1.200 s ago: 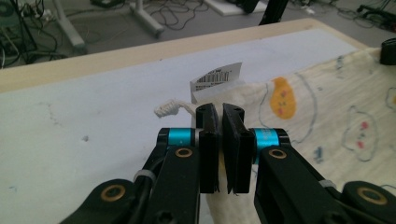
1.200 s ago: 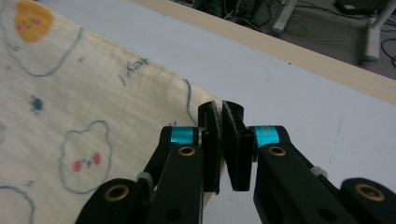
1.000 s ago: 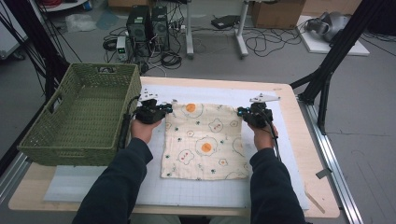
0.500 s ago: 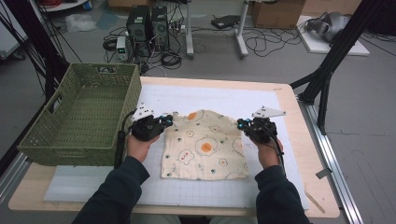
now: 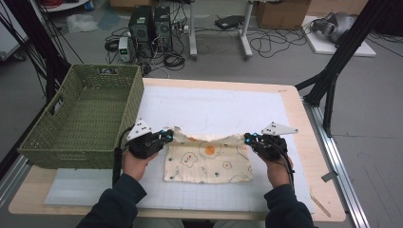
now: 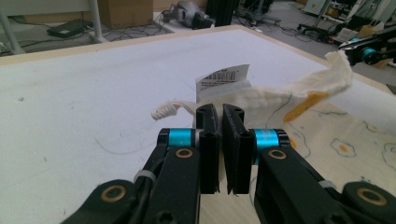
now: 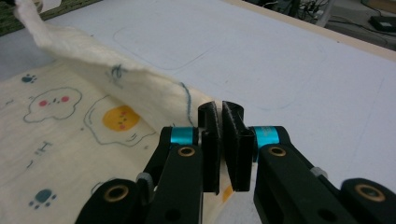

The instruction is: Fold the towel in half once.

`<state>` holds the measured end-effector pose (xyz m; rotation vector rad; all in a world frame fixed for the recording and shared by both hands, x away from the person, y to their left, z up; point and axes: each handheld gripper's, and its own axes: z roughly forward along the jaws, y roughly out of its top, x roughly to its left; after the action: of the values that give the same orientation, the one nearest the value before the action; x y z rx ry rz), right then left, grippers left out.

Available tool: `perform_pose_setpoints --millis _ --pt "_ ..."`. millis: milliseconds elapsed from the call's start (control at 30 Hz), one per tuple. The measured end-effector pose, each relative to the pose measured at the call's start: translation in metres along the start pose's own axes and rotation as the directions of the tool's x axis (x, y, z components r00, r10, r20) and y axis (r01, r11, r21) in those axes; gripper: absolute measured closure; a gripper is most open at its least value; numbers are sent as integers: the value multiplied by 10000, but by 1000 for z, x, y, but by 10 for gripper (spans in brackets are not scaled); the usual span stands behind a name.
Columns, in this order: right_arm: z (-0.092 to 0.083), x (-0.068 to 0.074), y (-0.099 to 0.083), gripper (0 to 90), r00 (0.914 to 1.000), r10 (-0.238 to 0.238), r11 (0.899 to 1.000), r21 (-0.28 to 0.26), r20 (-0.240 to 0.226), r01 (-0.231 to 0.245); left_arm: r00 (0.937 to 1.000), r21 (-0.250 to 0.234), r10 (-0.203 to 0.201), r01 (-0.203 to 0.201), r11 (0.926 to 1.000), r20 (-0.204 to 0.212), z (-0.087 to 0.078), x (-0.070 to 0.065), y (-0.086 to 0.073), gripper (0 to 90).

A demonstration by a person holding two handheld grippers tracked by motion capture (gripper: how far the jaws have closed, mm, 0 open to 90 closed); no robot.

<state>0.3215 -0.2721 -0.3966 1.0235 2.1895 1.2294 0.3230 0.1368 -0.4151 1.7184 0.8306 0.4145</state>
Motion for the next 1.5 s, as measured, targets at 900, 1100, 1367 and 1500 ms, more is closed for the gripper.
perform_pose_setpoints --millis 900,1100,1367,1500 --pt "-27 24 -39 848 9982 -370 9976 573 -477 397 9978 757 221 -269 9968 629 -23 -24 -31 846" --pt "-25 31 -45 845 9957 -556 9911 1163 -741 640 9964 1133 169 -262 9932 825 -27 -24 -38 839" --pt "-25 29 -48 823 9958 -563 9897 1277 -720 652 9951 1355 13 -147 9907 984 -26 -22 -41 836" --pt "-24 28 -48 804 9964 -462 9899 1307 -705 551 9924 1334 -179 15 9911 1214 -26 -21 -40 775"
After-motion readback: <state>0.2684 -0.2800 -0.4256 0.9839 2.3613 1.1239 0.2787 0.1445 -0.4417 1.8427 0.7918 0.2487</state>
